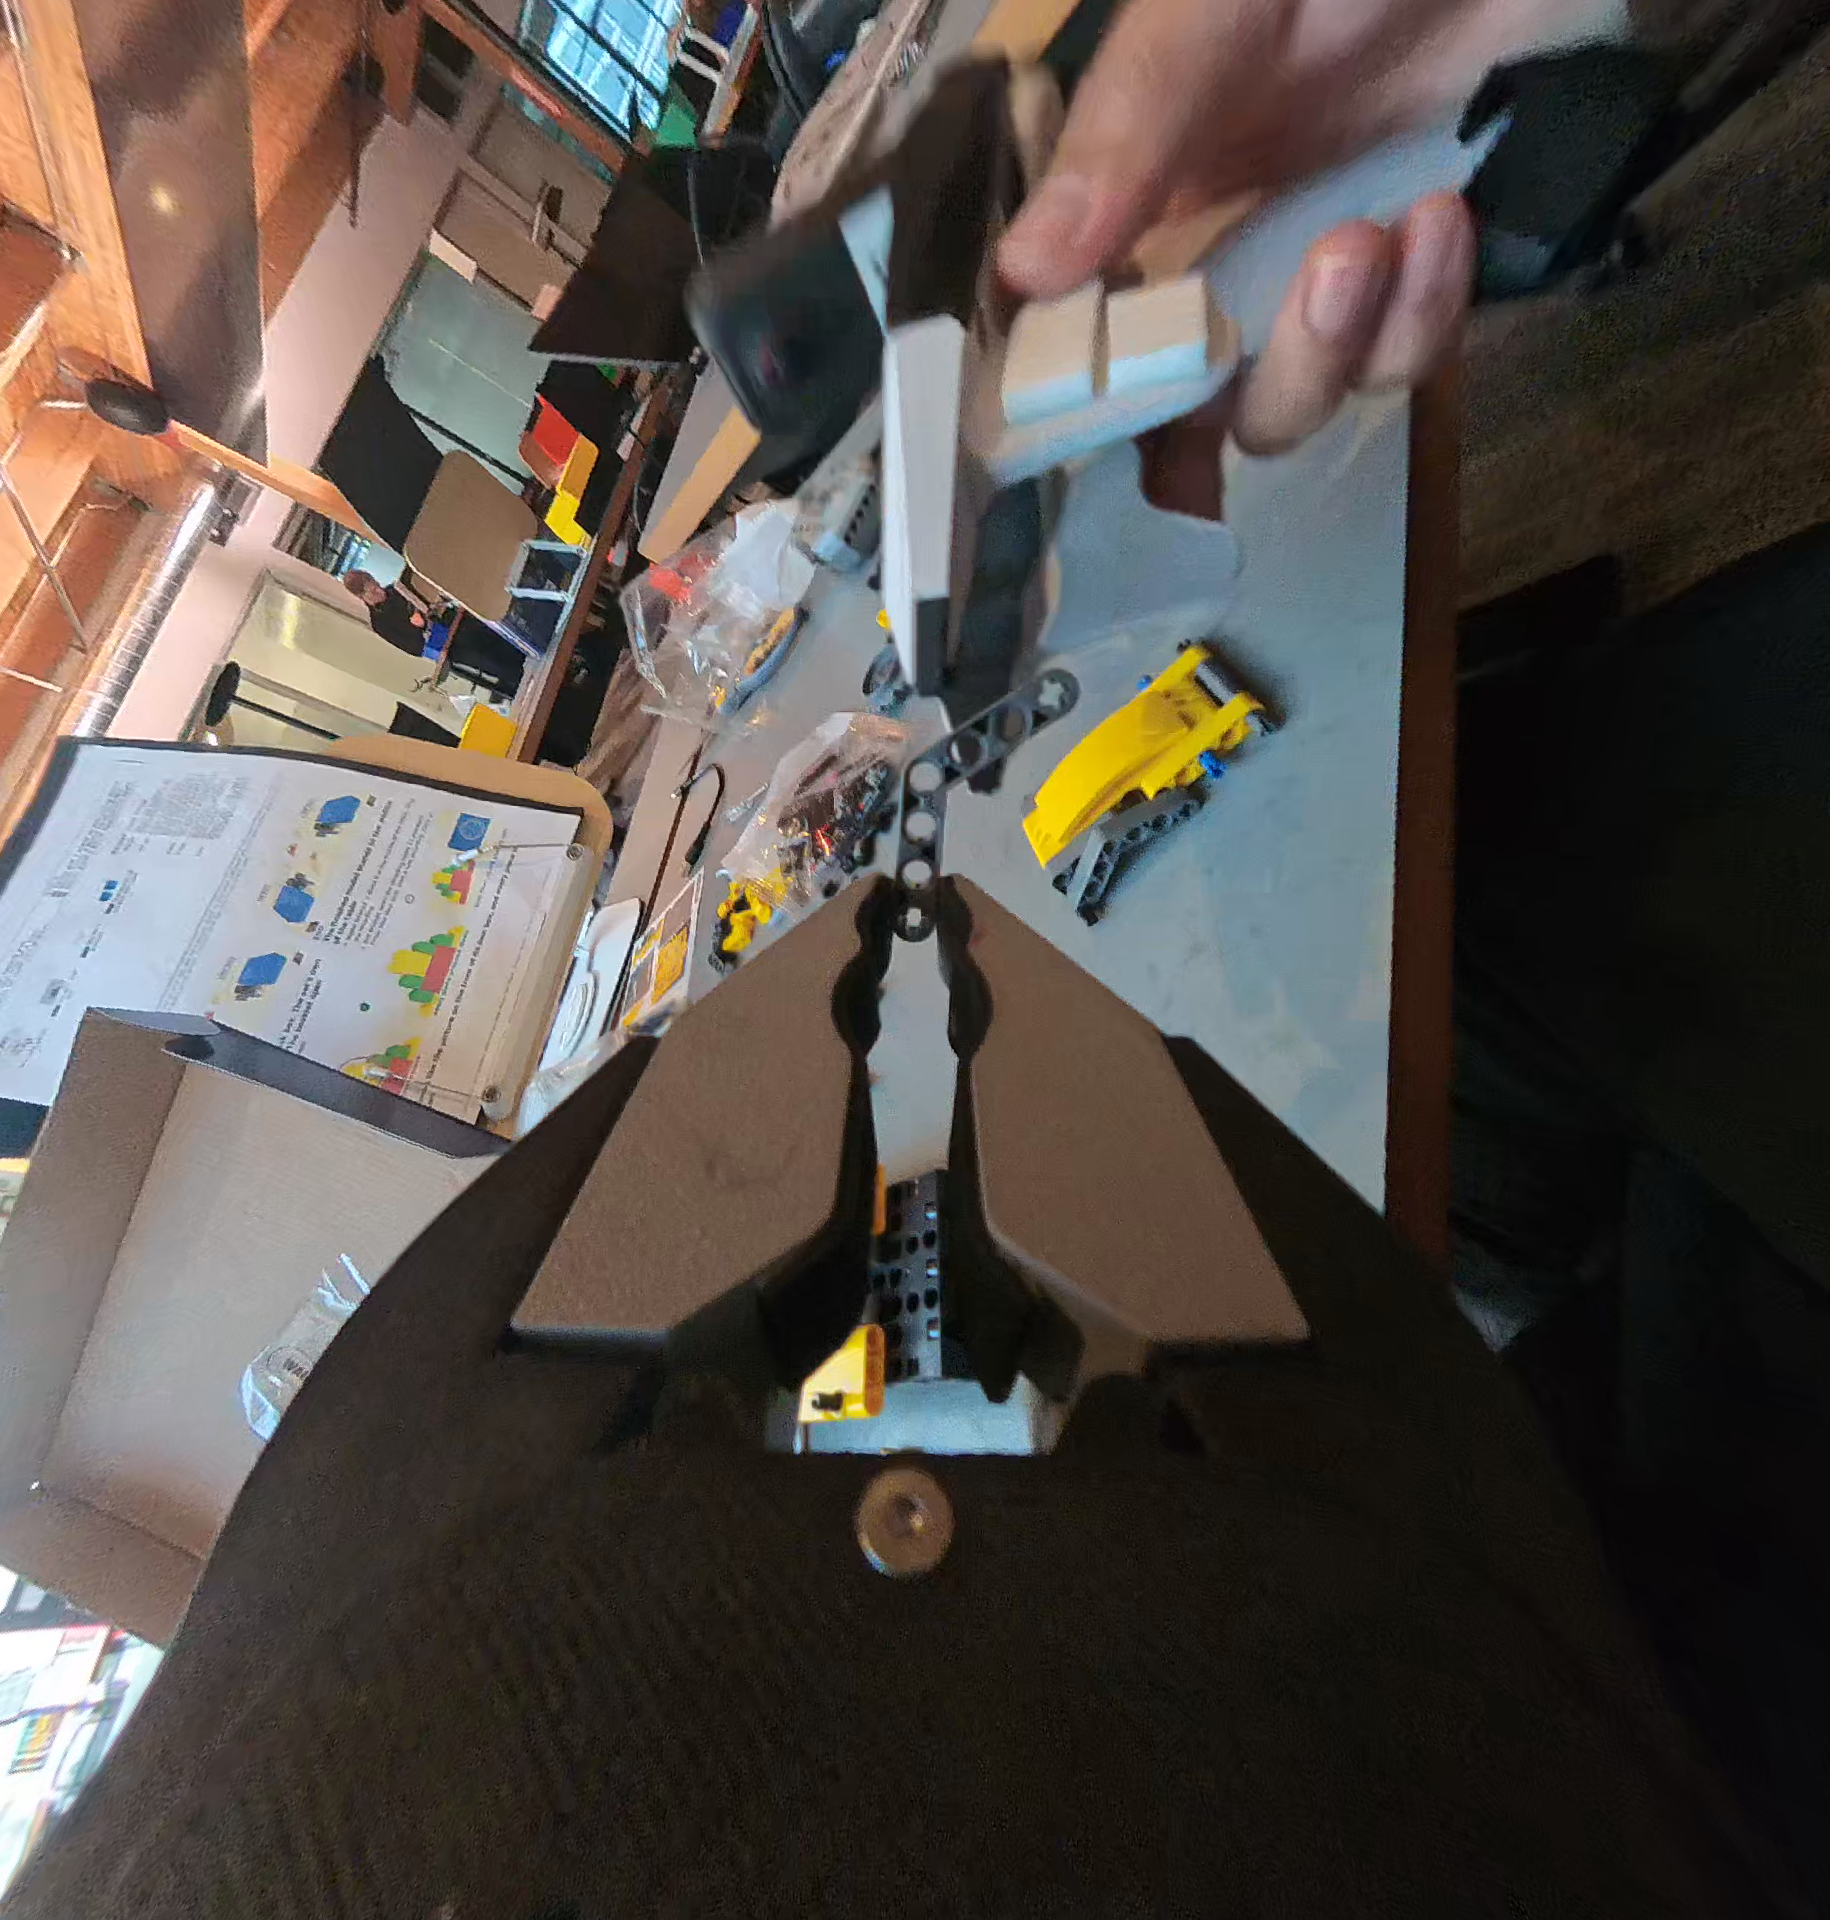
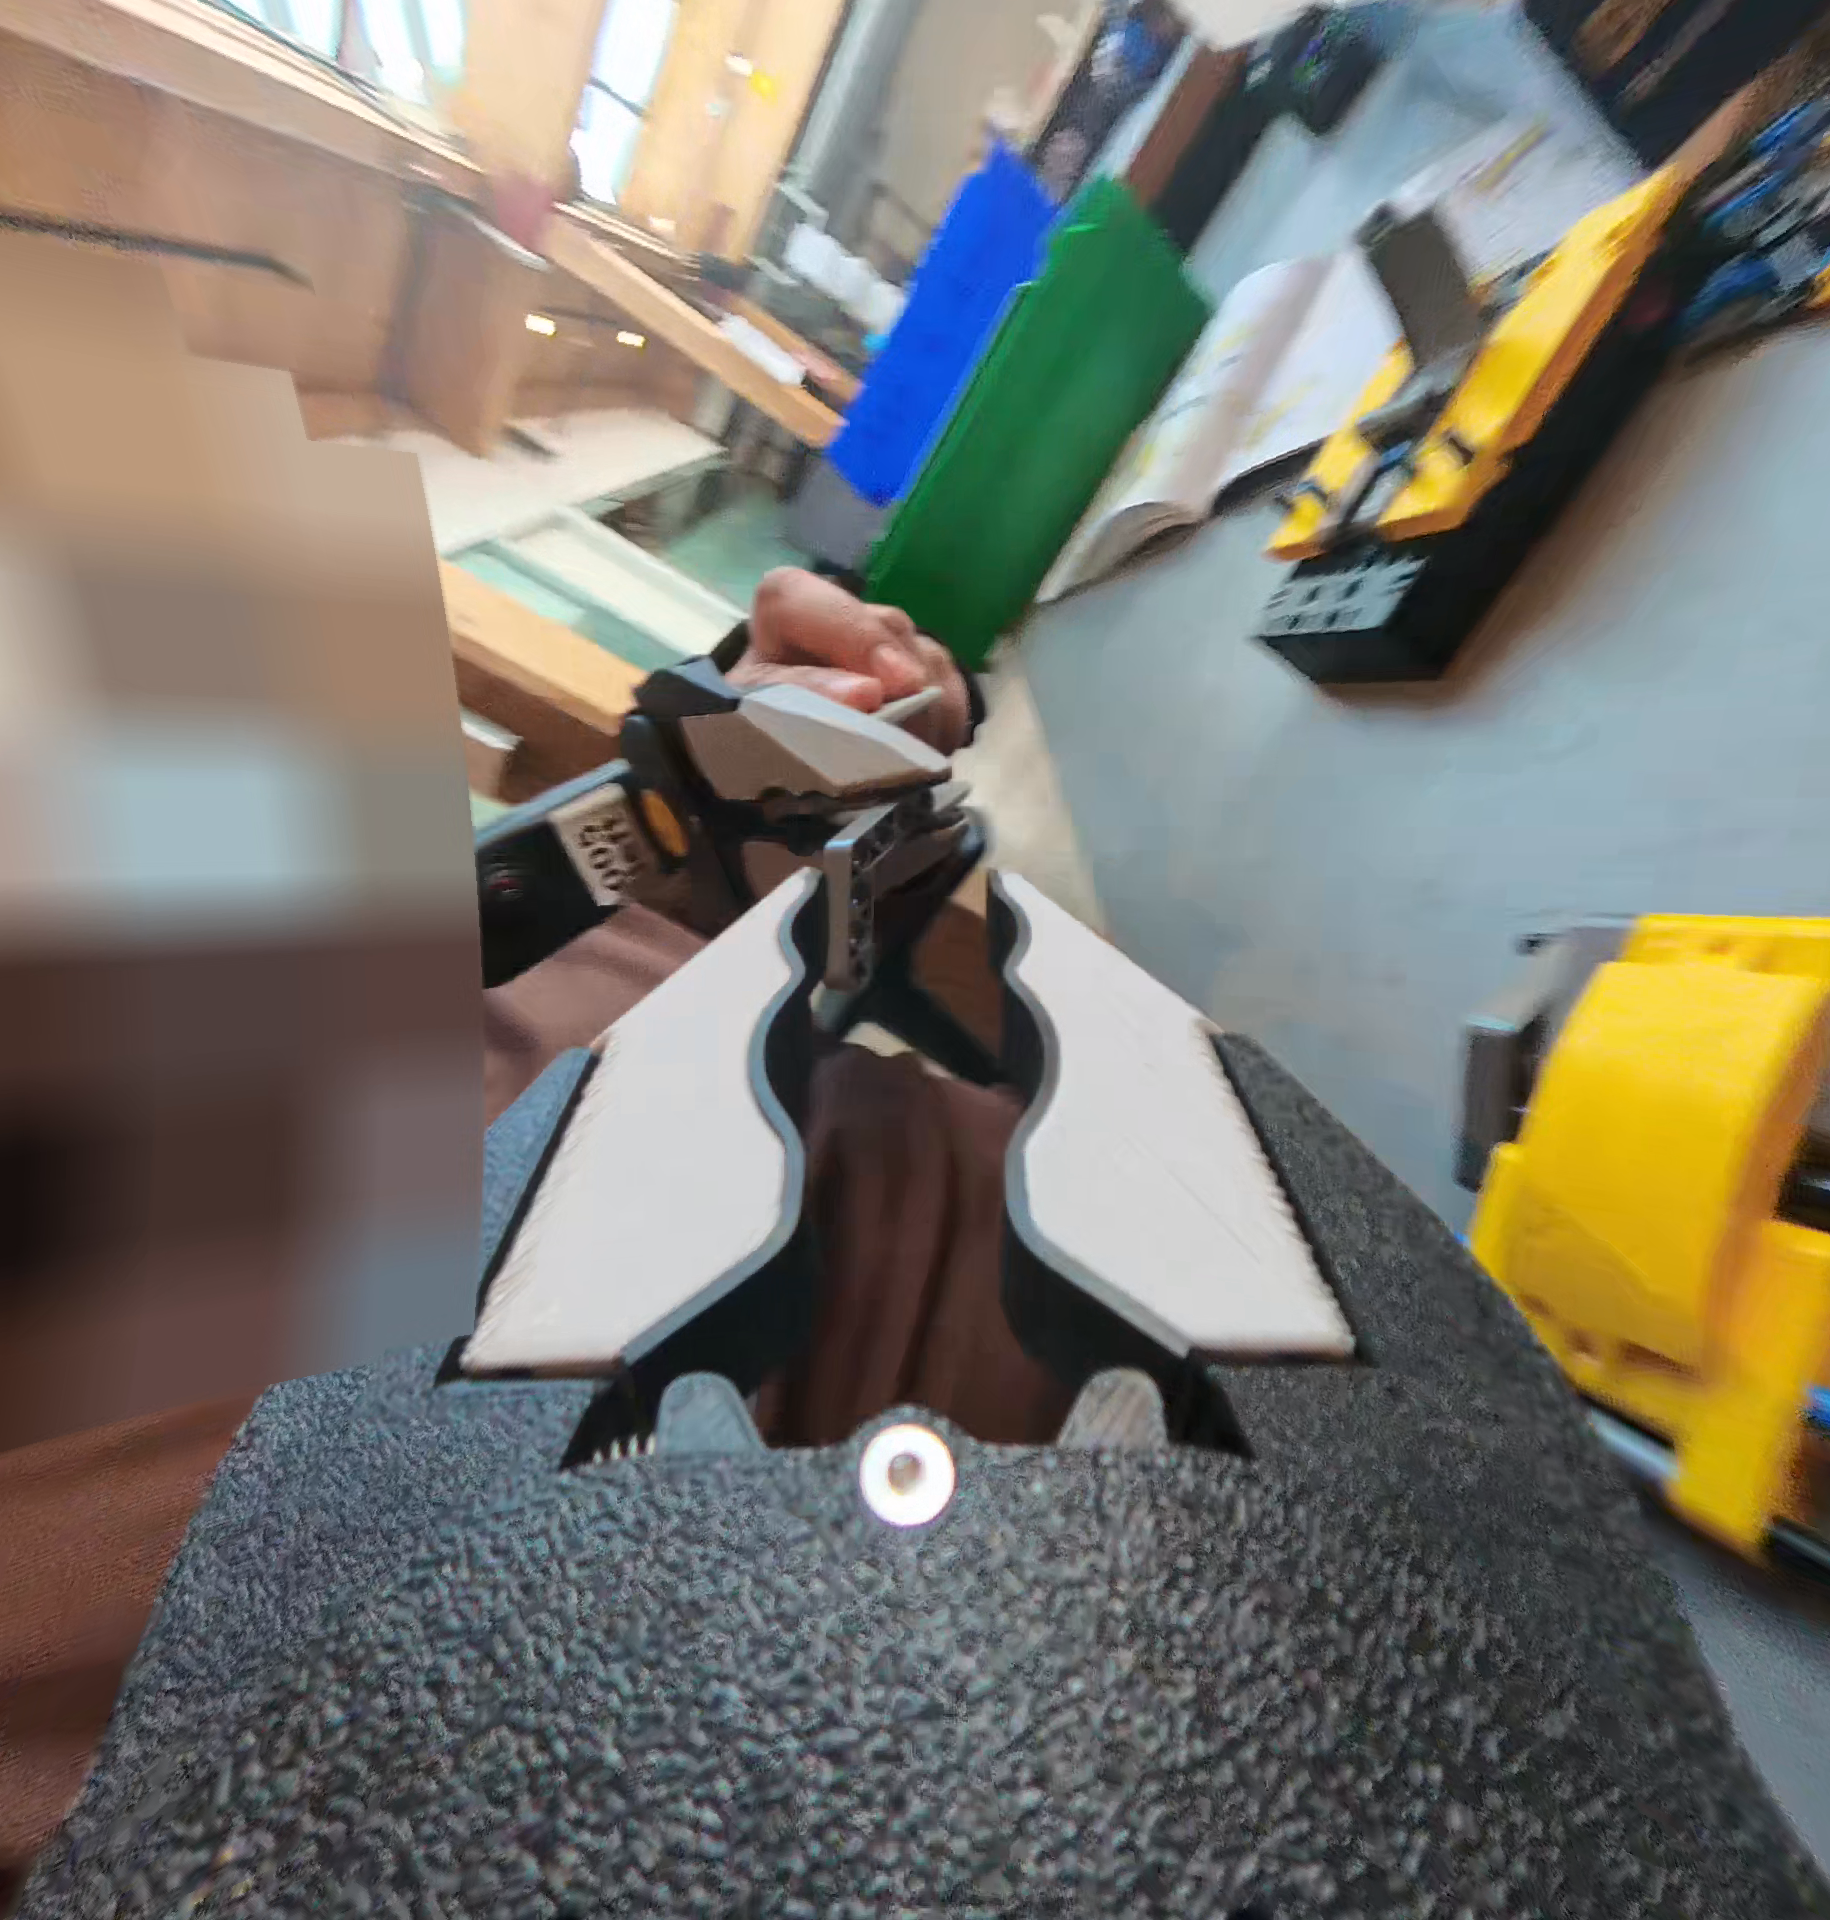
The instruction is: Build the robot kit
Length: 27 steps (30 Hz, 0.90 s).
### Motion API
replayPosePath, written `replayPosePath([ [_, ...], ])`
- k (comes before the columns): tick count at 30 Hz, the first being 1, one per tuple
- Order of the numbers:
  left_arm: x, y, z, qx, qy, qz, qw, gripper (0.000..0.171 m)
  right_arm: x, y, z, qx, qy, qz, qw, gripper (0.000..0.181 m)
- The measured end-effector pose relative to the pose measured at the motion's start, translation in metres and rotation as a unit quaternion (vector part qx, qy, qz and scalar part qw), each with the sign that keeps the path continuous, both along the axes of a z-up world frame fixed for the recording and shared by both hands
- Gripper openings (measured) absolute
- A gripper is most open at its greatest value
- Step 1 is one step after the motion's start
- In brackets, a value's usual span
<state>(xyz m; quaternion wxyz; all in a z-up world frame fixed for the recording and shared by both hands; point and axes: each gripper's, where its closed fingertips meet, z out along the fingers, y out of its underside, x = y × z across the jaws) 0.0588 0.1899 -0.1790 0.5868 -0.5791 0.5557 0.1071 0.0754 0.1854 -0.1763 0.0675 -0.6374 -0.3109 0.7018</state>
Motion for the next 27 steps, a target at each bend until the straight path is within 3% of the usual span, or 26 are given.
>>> replayPosePath([
  [6,0.008,0.013,-0.018,-0.014,0.009,0.017,1.000,0.005,-0.002,0.000,-0.006,0.168,-0.083,-0.032,0.982,0.032],
  [8,0.011,0.018,-0.017,-0.007,0.007,0.026,1.000,0.005,-0.004,0.000,-0.012,0.205,-0.103,-0.036,0.973,0.015],
  [14,0.021,0.025,-0.014,-0.010,-0.022,0.030,0.999,0.005,0.008,0.013,-0.011,0.227,-0.113,-0.068,0.965,0.007],
  [15,0.024,0.023,-0.016,-0.028,-0.036,0.024,0.999,0.008,0.011,0.016,-0.011,0.232,-0.115,-0.075,0.963,0.007],
  [17,0.027,0.023,-0.025,-0.086,-0.061,0.026,0.994,0.031,0.022,0.030,-0.016,0.255,-0.136,-0.101,0.952,0.007],
  [20,0.027,0.028,-0.036,-0.158,-0.101,0.039,0.982,0.041,0.049,0.064,-0.043,0.309,-0.228,-0.153,0.910,0.007],
  [22,0.029,0.034,-0.046,-0.205,-0.120,0.048,0.970,0.046,0.063,0.081,-0.060,0.335,-0.277,-0.176,0.883,0.007],
  [27,0.040,0.054,-0.063,-0.296,-0.157,0.050,0.941,0.046,0.067,0.097,-0.079,0.359,-0.317,-0.183,0.859,0.007],
])
